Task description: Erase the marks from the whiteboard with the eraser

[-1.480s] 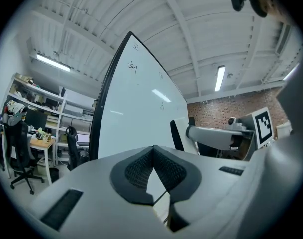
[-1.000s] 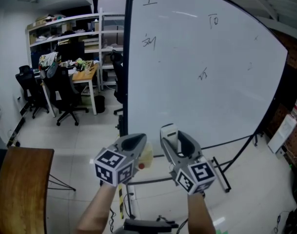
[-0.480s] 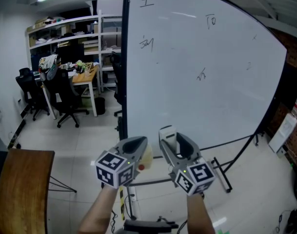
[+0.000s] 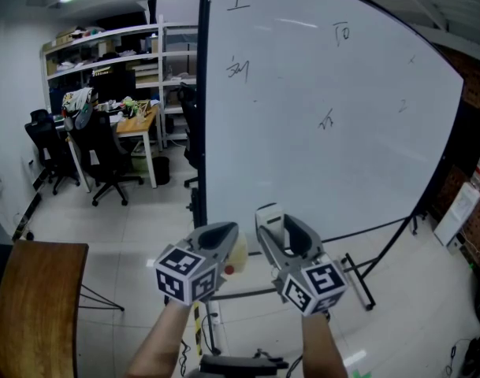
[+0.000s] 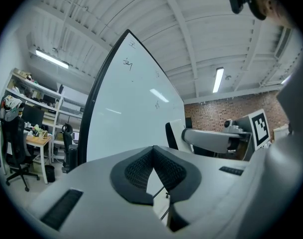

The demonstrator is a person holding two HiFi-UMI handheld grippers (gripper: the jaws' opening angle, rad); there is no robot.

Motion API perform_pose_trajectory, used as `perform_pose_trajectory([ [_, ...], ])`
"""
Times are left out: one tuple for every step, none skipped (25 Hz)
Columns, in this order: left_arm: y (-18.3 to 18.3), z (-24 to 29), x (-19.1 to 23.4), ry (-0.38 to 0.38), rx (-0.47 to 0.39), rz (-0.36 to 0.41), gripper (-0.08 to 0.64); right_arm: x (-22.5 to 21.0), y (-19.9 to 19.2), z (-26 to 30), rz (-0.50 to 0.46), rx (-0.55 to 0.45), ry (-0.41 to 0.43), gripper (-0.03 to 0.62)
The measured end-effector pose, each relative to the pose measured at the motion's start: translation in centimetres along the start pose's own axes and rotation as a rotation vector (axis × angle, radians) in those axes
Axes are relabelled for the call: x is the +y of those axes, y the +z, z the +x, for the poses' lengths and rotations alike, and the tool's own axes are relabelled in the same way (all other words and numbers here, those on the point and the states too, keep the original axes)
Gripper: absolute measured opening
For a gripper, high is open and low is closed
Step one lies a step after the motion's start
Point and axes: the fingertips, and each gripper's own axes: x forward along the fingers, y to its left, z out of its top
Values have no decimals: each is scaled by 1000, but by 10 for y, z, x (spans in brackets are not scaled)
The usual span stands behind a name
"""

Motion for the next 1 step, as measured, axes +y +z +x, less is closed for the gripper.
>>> perform_pose_trajectory([
  [0, 0, 0, -1, 0, -1, 2, 1, 0, 1, -1, 2, 2, 235],
])
